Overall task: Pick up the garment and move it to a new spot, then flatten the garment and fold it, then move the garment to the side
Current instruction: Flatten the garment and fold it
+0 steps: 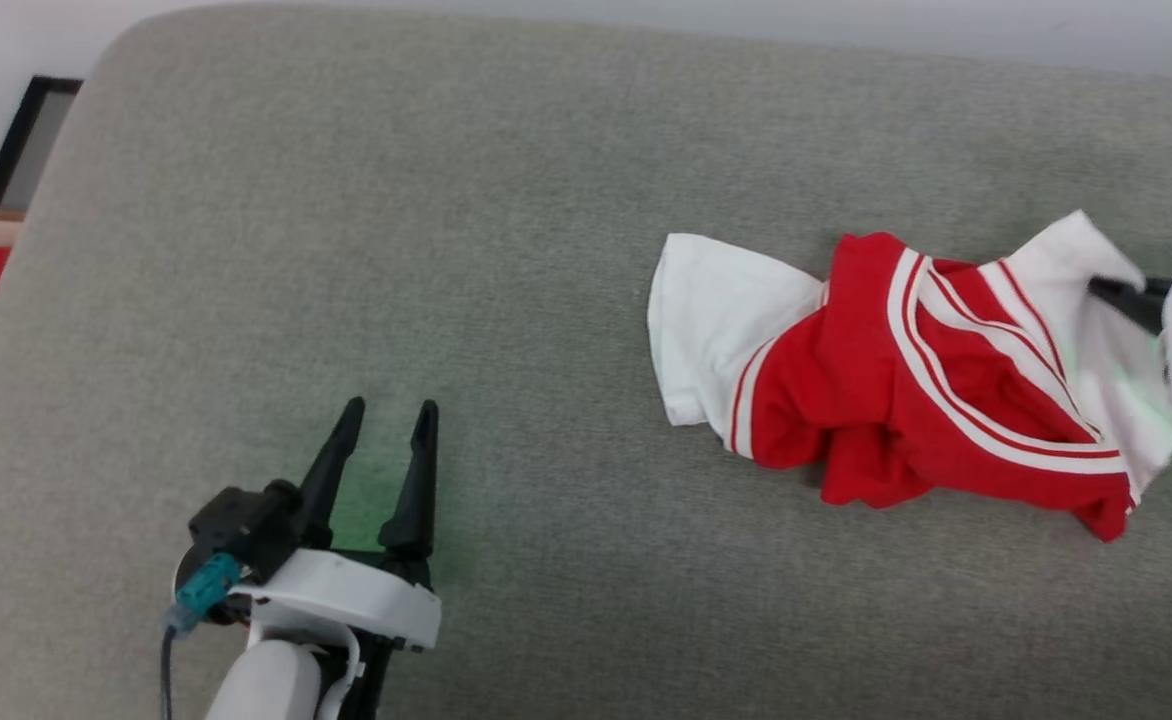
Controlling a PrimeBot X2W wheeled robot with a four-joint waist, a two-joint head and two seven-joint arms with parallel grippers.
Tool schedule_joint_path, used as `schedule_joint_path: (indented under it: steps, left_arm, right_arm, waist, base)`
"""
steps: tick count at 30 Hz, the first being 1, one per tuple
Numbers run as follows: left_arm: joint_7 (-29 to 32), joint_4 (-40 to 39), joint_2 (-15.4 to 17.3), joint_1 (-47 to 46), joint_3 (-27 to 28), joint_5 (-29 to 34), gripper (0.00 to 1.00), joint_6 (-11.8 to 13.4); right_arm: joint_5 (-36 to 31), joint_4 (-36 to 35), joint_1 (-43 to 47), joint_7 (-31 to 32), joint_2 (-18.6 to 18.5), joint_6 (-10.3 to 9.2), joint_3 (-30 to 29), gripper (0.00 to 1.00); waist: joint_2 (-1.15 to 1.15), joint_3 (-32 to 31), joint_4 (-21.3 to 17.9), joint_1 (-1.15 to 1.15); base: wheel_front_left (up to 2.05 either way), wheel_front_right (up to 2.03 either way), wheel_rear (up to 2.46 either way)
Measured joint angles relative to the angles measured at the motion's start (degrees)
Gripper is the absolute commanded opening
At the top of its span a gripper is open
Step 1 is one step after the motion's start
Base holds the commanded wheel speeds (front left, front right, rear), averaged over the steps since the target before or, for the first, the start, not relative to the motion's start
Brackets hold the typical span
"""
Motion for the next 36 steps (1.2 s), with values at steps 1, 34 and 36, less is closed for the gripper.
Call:
schedule_joint_path:
  steps: [1, 34, 36]
  left_arm:
    - [0.00, -0.11, 0.18, 0.26, 0.26, -0.01, 1.00, 0.00]
    - [3.26, -0.93, 10.36, -9.82, -11.76, -5.05, 1.00, 0.00]
    - [6.68, -2.31, 13.70, -14.24, -16.51, -7.24, 1.00, -0.01]
  right_arm:
    - [0.40, -0.05, 0.06, -1.09, -0.34, 0.00, -0.45, 0.00]
    - [0.00, 22.40, 9.82, -23.25, 1.83, 0.00, -23.79, 1.00]
    - [0.32, 19.93, 10.68, -25.74, 1.77, 0.00, -24.76, 1.00]
  waist:
    - [0.00, -0.18, -0.37, 0.00]
    - [0.00, 1.63, -5.87, 0.00]
    - [0.00, 1.18, -6.57, 0.00]
  base:
    - [0.00, 0.00, 0.00]
    - [0.00, 0.00, 0.00]
    - [0.00, 0.00, 0.00]
